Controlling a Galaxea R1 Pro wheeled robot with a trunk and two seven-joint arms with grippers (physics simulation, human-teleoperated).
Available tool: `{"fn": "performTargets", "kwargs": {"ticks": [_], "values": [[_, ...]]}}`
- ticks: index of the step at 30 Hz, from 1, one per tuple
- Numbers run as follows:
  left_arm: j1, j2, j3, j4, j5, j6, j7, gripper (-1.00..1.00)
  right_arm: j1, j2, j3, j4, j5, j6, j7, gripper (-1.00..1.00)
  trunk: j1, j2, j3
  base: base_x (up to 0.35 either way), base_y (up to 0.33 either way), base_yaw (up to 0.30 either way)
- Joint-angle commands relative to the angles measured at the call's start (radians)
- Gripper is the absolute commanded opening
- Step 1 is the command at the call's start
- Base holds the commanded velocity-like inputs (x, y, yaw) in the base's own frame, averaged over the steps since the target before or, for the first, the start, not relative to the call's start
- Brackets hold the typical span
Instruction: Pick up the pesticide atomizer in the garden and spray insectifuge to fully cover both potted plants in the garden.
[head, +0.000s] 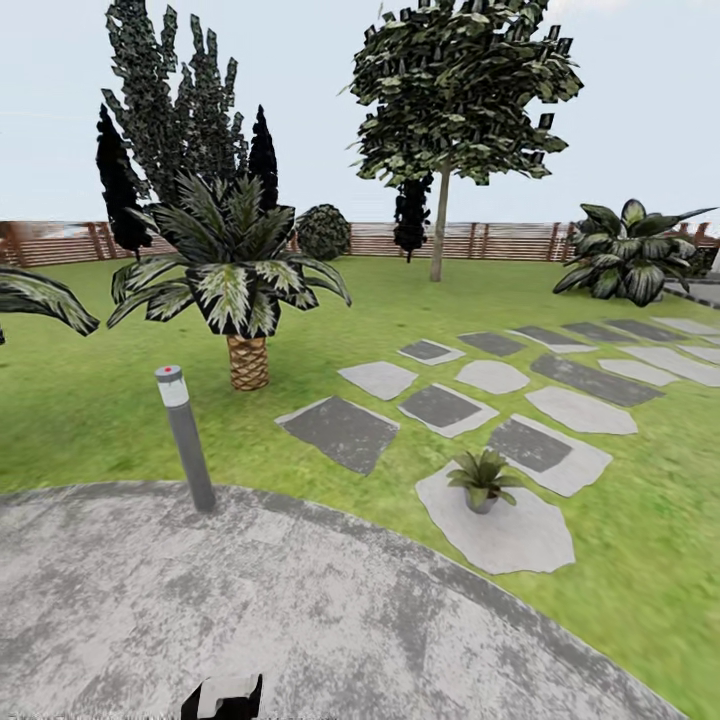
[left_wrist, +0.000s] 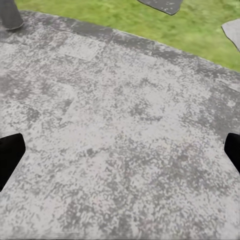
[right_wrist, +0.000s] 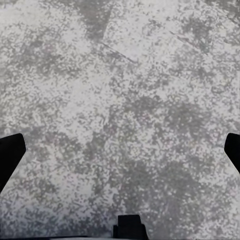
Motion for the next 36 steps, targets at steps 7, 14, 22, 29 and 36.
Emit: {"fn": "performTargets", "kwargs": {"ticks": [7,14,22,29,36], "values": [[-0.001,0.000,0.000,0.001,0.006,-0.003,-0.001,1.00,0.000,-0.001,-0.001,-0.001,0.000,0.000,0.000,1.00,0.000,-0.001,-0.005,0.000,0.000,0.255],[-0.001,0.000,0.000,0.001,0.006,-0.003,-0.001,1.00,0.000,0.000,-0.001,-0.001,0.000,0.000,0.000,1.00,0.000,-0.001,-0.008,0.000,0.000,0.255],[0.000,0.000,0.000,0.001,0.006,-0.003,-0.001,1.00,0.000,0.000,0.000,-0.001,-0.001,0.000,-0.001,1.00,0.000,-0.001,-0.012,0.000,0.000,0.255],[0.001,0.000,0.000,0.001,0.006,-0.003,-0.001,1.00,0.000,0.000,0.001,-0.001,0.002,0.000,-0.002,1.00,0.000,-0.001,-0.014,0.000,0.000,0.272],[0.001,0.000,0.000,0.001,0.006,-0.003,-0.001,1.00,0.000,-0.001,0.001,-0.001,0.001,0.001,-0.003,1.00,0.000,-0.001,-0.015,0.000,0.000,0.288]]}}
